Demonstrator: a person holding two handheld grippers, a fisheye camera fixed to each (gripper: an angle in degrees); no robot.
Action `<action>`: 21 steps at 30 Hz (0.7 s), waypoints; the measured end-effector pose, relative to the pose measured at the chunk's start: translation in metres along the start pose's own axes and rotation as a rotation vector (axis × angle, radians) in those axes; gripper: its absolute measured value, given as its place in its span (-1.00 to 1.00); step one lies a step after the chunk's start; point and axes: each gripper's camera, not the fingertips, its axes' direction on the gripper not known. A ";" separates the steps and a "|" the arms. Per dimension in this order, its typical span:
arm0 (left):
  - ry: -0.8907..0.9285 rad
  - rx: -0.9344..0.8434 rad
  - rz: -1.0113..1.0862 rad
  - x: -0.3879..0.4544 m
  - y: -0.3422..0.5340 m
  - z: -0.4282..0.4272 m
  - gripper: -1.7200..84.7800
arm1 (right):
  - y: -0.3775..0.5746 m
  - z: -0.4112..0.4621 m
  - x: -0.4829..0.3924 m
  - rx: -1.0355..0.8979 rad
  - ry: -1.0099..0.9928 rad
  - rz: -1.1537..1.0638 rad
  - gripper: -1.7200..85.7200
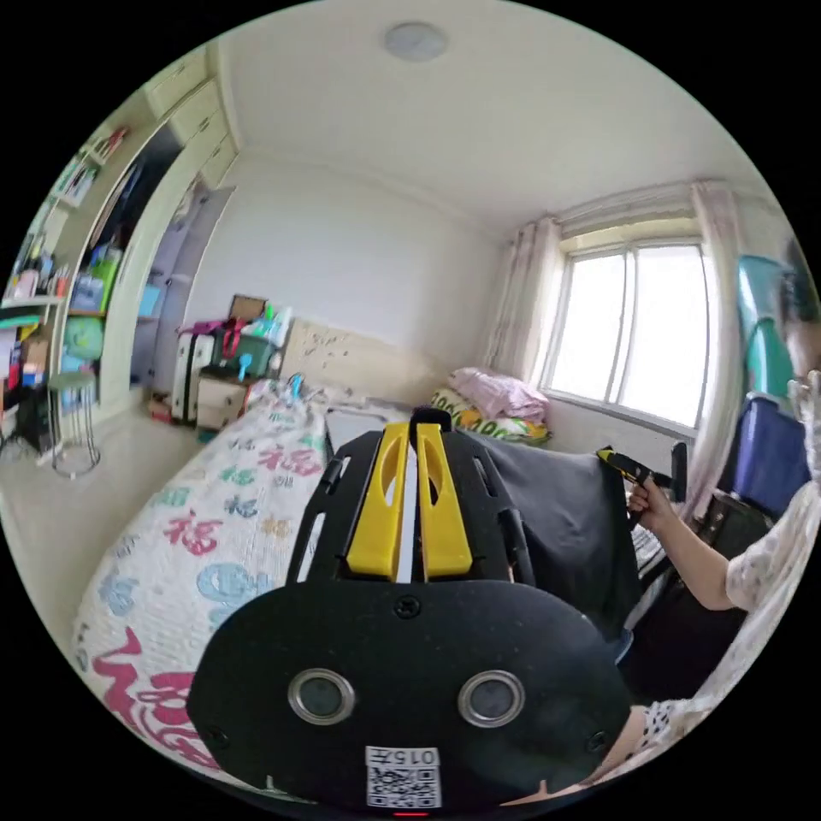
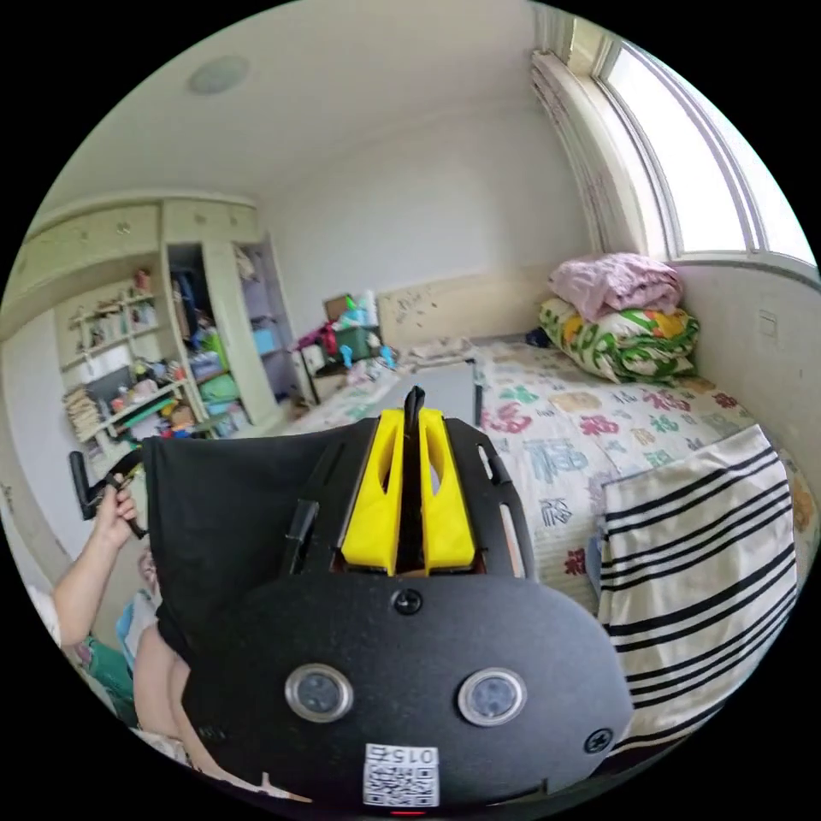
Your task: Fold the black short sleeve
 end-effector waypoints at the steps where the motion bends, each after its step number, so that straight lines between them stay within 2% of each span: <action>1: -0.002 -0.063 -0.064 -0.010 0.009 0.032 -0.91 | 0.001 0.032 0.011 -0.109 0.043 0.062 -0.85; 2: 0.003 -0.077 -0.076 -0.011 0.014 0.042 -0.90 | 0.004 0.044 0.015 -0.155 0.009 0.051 -0.84; 4: 0.017 -0.085 -0.028 -0.001 0.027 0.056 -0.87 | 0.021 0.035 0.013 -0.119 -0.074 -0.065 -0.83; 6: 0.018 -0.140 0.129 0.022 0.043 0.064 -0.85 | 0.040 0.026 0.014 -0.138 -0.140 -0.173 -0.83; 11: 0.247 -0.495 0.402 0.065 0.078 0.113 -0.81 | 0.107 0.027 0.021 -0.478 -0.517 -0.401 -0.82; 14: 0.309 -0.590 0.492 0.091 0.095 0.152 -0.79 | 0.136 0.031 0.015 -0.557 -0.590 -0.495 -0.80; 17: 0.457 -0.691 0.528 0.114 0.105 0.206 -0.77 | 0.151 0.045 0.010 -0.628 -0.597 -0.555 -0.77; 21: 0.457 -0.847 0.618 0.144 0.125 0.278 -0.72 | 0.166 0.060 0.000 -0.738 -0.513 -0.693 -0.74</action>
